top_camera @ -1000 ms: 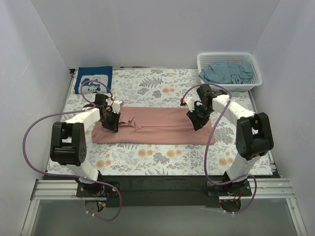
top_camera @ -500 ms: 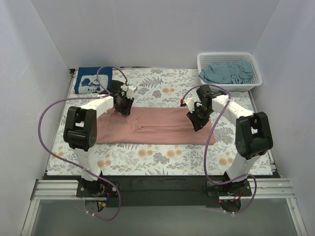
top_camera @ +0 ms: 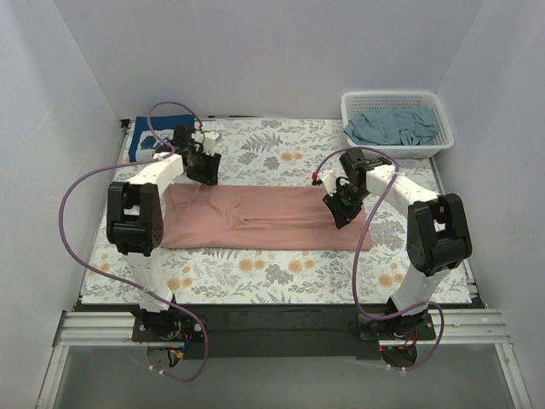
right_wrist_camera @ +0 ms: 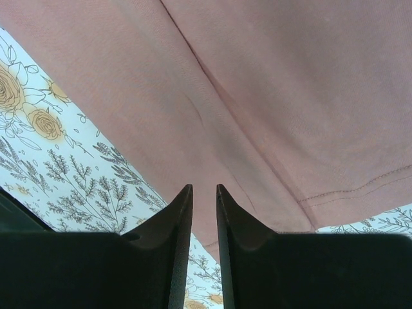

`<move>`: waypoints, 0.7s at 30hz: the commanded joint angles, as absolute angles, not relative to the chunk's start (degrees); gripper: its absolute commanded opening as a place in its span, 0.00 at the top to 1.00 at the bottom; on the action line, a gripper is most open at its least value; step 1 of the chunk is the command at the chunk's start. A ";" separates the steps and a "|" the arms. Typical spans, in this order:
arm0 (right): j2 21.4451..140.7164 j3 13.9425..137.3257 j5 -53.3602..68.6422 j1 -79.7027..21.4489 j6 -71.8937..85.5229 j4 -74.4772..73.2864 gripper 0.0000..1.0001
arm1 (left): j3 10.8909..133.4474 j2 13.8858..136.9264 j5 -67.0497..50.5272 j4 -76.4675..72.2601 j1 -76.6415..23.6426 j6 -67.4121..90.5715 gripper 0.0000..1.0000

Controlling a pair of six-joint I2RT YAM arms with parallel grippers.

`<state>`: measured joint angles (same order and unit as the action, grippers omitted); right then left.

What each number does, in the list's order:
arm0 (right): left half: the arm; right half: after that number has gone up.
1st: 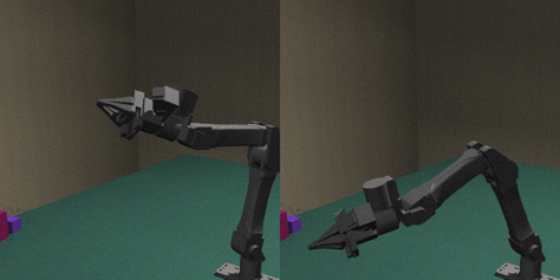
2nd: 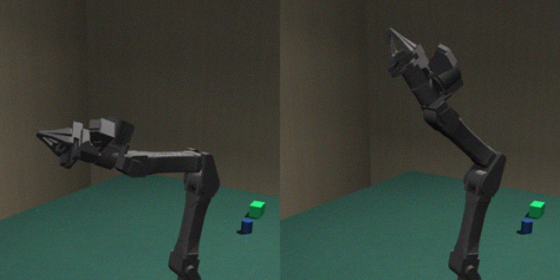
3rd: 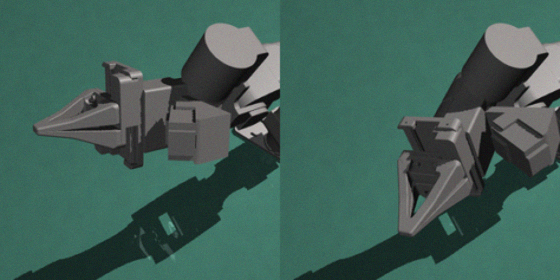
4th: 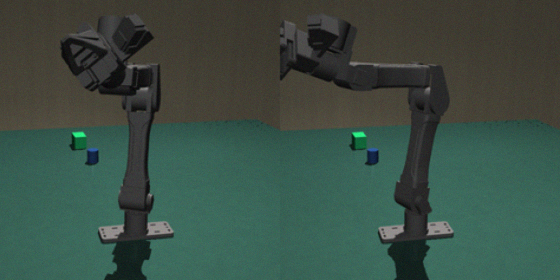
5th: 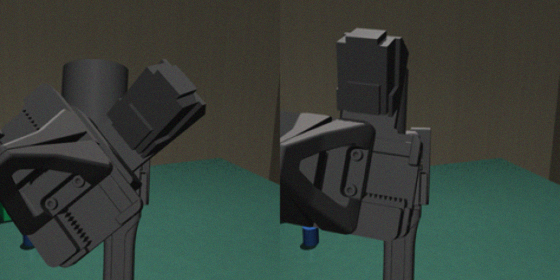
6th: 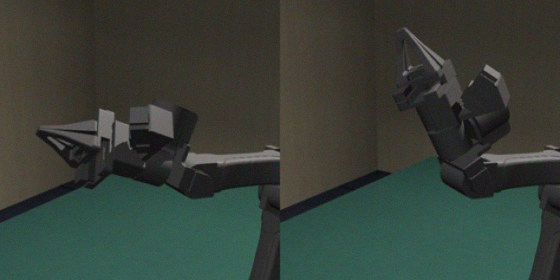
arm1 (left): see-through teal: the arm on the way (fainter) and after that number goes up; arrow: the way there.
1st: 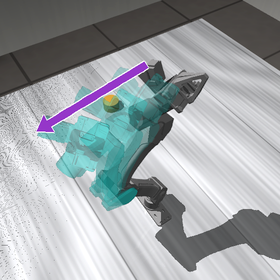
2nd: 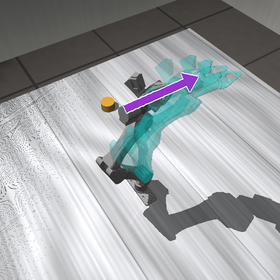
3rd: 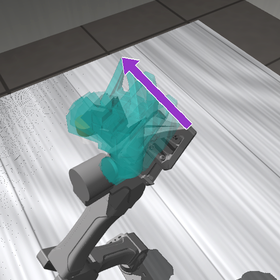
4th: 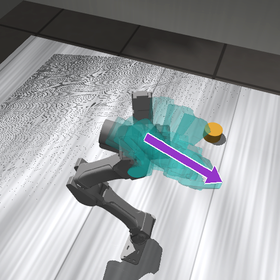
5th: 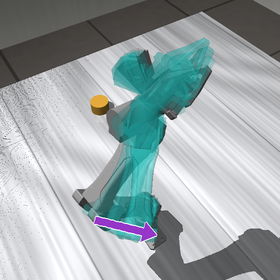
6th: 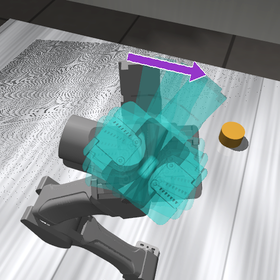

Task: Fold and stack the t-shirts
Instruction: Fold the tshirt

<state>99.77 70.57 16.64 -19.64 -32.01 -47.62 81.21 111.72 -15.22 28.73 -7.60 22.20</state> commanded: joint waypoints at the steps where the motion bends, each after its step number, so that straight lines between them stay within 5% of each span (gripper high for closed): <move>1: 99.75 71.28 17.66 -19.78 -31.73 -47.29 0.72 | 86.91 109.06 -22.84 33.83 -2.38 22.33 0.55; 13: 104.06 85.77 31.28 -24.52 -24.18 -43.43 0.70 | 88.86 114.96 -32.96 39.55 2.90 21.36 0.49; 21: 114.95 95.17 37.35 -31.98 -10.91 -29.64 0.67 | 88.86 117.07 -33.31 37.71 4.39 23.12 0.65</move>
<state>110.98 91.35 32.82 -29.45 -18.37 -37.30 87.11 117.91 -31.05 38.20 3.36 22.63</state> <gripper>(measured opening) 0.324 0.374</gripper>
